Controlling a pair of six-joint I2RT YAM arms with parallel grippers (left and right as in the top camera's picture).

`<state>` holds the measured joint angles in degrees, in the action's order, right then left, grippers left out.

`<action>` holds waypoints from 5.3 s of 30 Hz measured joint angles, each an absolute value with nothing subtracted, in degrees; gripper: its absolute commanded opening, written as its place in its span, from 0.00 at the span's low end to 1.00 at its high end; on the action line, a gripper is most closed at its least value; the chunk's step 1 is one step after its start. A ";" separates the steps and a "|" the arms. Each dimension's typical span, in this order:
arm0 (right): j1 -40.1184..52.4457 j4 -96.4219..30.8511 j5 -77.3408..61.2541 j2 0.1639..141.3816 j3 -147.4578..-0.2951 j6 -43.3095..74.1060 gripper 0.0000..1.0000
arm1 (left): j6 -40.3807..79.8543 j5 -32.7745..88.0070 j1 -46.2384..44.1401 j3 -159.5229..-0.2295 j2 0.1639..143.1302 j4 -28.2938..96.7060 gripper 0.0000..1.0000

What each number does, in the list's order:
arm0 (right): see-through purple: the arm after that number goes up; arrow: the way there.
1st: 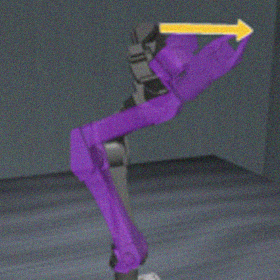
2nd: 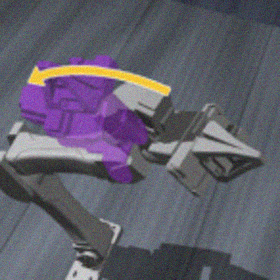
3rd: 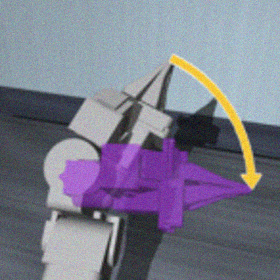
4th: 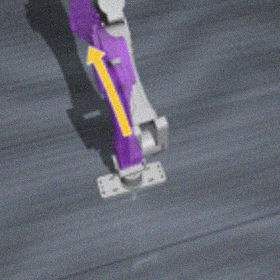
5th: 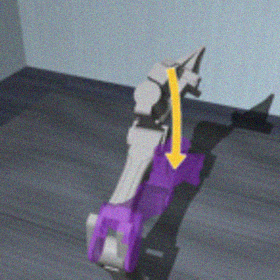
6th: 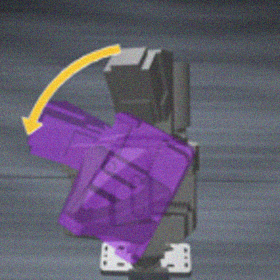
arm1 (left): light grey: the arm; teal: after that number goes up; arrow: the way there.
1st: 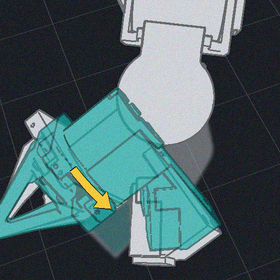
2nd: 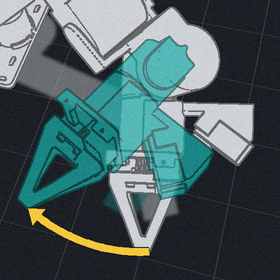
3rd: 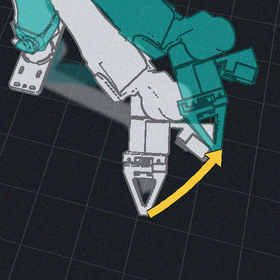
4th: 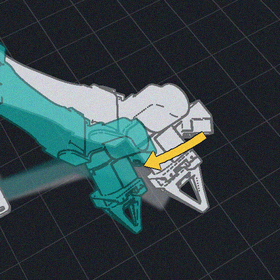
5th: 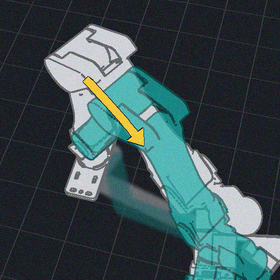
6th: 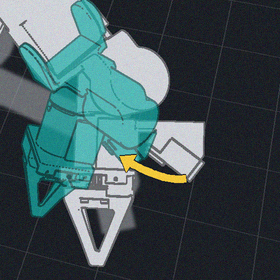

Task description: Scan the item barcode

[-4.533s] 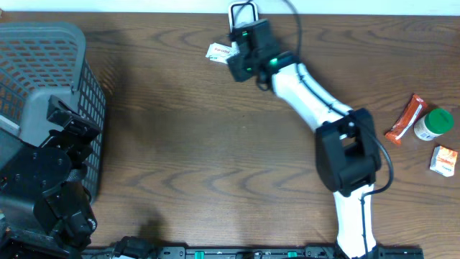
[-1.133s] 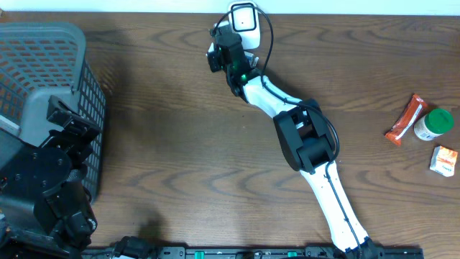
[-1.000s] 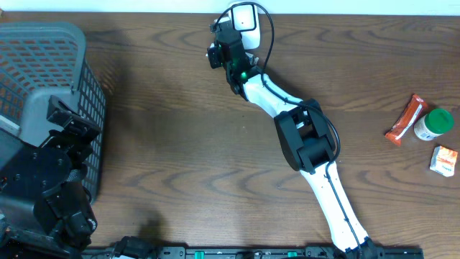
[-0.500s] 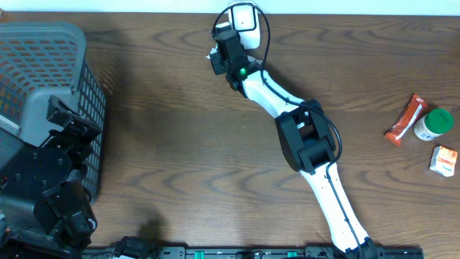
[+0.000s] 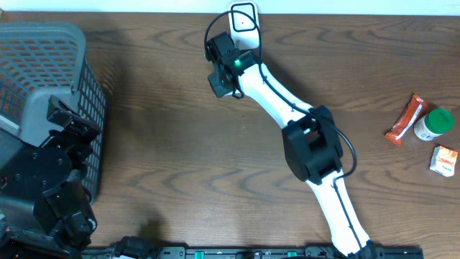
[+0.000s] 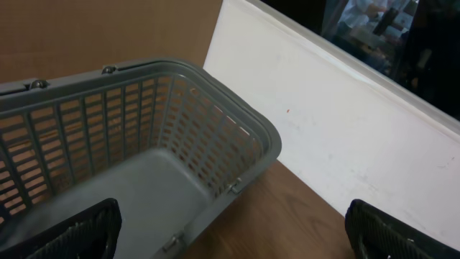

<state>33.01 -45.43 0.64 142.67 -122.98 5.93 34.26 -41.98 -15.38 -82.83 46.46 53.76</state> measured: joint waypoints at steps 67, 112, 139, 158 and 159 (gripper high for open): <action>25.85 -60.20 -18.13 143.94 -123.76 -32.05 0.58 | 34.26 -41.98 -15.38 -82.83 46.46 53.76 1.00; 37.56 -54.46 -0.86 139.44 -115.20 -7.49 0.92 | 34.26 -41.98 -15.38 -82.83 46.46 53.76 1.00; 35.09 -73.80 -4.95 143.68 -127.57 -6.85 0.35 | 34.26 -41.98 -15.38 -82.83 46.46 53.76 1.00; 33.15 -61.95 3.60 143.90 -135.31 -15.70 0.28 | 34.26 -41.98 -15.38 -82.83 46.46 53.76 1.00; 33.10 -60.49 4.51 143.90 -135.31 -16.84 0.27 | 34.26 -42.00 -15.38 -82.83 46.46 53.76 1.00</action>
<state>33.10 -60.49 4.51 143.90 -135.31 -16.84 34.26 -42.00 -15.38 -82.83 46.46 53.76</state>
